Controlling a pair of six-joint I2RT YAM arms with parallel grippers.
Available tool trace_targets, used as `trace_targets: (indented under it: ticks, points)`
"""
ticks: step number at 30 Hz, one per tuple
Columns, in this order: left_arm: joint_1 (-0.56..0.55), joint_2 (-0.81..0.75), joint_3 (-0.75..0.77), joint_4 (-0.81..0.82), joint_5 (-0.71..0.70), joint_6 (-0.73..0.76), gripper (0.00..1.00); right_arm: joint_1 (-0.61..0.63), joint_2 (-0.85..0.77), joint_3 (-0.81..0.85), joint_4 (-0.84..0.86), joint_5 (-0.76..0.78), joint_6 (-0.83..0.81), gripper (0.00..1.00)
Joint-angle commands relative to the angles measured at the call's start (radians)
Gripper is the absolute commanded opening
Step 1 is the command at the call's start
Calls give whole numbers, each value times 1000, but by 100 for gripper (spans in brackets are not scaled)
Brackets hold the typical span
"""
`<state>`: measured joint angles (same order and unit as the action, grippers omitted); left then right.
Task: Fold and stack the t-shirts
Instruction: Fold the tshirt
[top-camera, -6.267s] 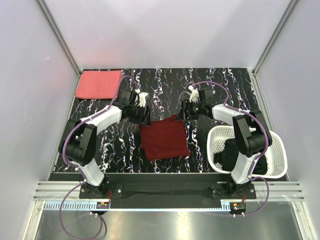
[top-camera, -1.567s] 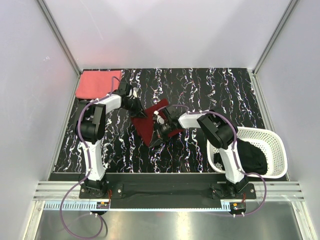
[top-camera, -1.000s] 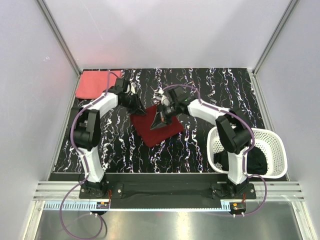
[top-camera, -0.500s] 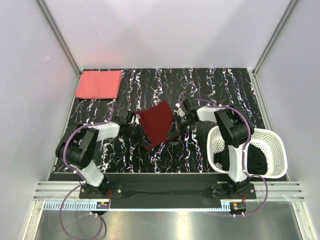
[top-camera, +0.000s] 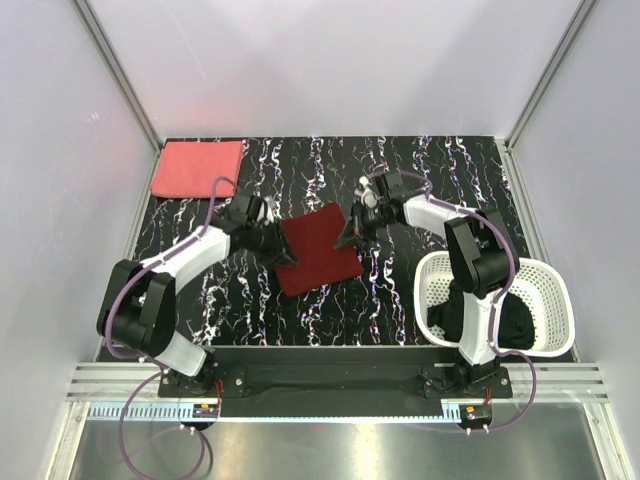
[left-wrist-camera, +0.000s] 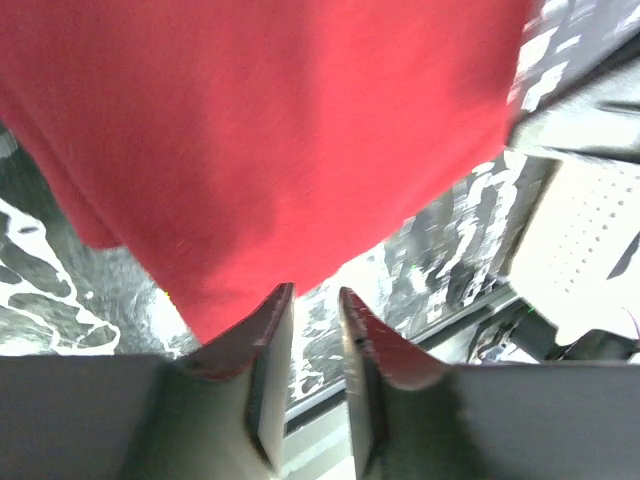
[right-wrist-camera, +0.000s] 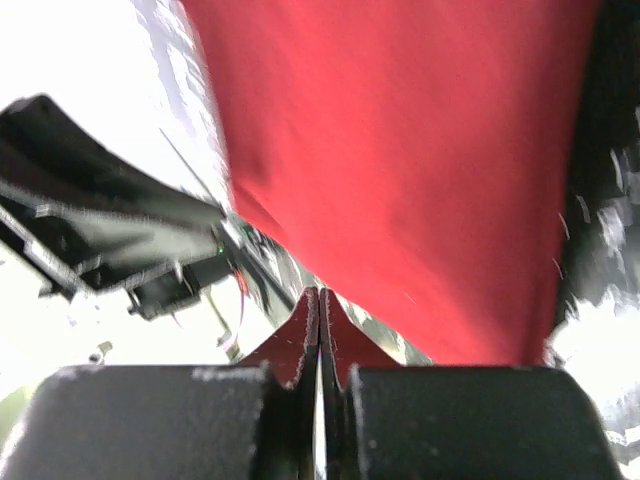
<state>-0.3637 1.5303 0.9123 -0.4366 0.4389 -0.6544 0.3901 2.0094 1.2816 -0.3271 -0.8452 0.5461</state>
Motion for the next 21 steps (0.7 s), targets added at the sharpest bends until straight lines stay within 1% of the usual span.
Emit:
trace_targets:
  ticks: [1, 5, 6, 8, 9, 11, 14, 16, 17, 21]
  points:
    - [34, -24, 118, -51, -54, 65, 31, -2, -9, 145, 54, 63, 40, 0]
    - [97, 73, 180, 2, 1, 44, 31, -2, 110, 303, 101, 90, 124, 0]
    - [109, 117, 186, 47, 9, 36, 31, -3, 164, 362, 108, 89, 155, 0]
    - [138, 171, 209, 103, 30, 26, 31, -8, 218, 416, 144, 78, 190, 0]
    - [146, 229, 221, 113, 31, 25, 31, -13, 268, 461, 161, 66, 231, 0]
    - [173, 298, 264, 134, 56, 18, 31, -20, 317, 498, 213, 58, 276, 0]
    - [204, 408, 305, 215, 69, 7, 31, -37, 425, 551, 296, 48, 377, 0]
    - [219, 477, 336, 217, 80, 7, 30, -49, 468, 576, 318, 32, 411, 0]
    - [226, 493, 356, 222, 84, 9, 30, -56, 504, 588, 382, 26, 446, 0]
    - [241, 493, 347, 217, 92, 15, 30, -89, 567, 605, 480, 32, 534, 0]
